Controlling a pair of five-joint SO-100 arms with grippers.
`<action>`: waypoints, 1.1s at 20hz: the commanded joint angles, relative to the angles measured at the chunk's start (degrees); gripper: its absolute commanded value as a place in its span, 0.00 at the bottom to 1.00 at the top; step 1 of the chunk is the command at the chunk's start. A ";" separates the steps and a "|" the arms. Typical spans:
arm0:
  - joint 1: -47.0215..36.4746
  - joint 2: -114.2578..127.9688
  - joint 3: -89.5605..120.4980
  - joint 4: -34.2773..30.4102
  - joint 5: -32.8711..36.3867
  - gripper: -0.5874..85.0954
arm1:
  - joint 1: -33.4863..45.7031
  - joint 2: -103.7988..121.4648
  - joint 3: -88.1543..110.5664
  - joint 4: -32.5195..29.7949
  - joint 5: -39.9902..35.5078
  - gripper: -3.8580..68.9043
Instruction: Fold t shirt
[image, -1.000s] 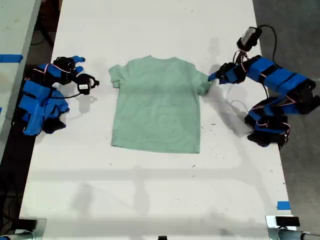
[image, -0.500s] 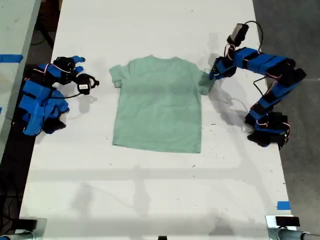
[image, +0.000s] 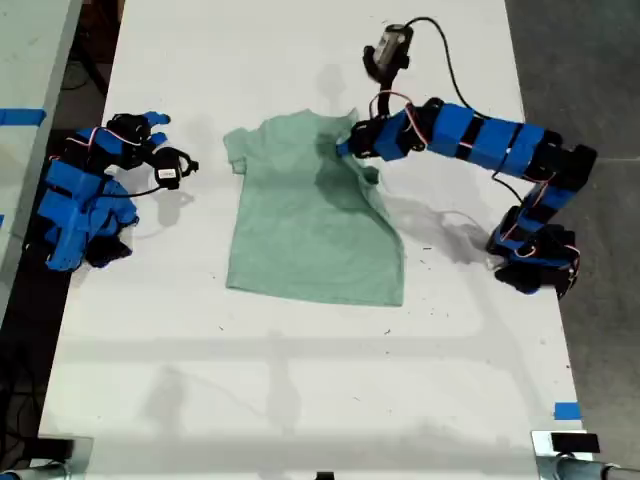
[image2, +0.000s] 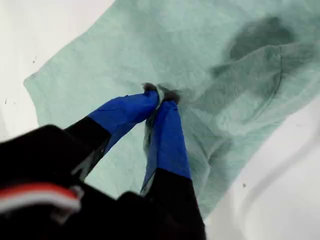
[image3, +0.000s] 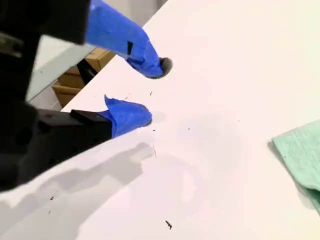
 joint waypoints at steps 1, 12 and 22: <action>-0.70 0.44 -0.53 -0.26 0.35 0.14 | -5.54 -3.52 -4.39 -5.80 1.93 0.06; -0.70 0.44 -0.53 -0.26 0.35 0.14 | 8.00 66.71 34.19 18.98 14.15 0.05; -0.53 0.44 -0.62 -0.18 0.35 0.14 | -8.53 106.17 91.41 23.29 30.94 0.06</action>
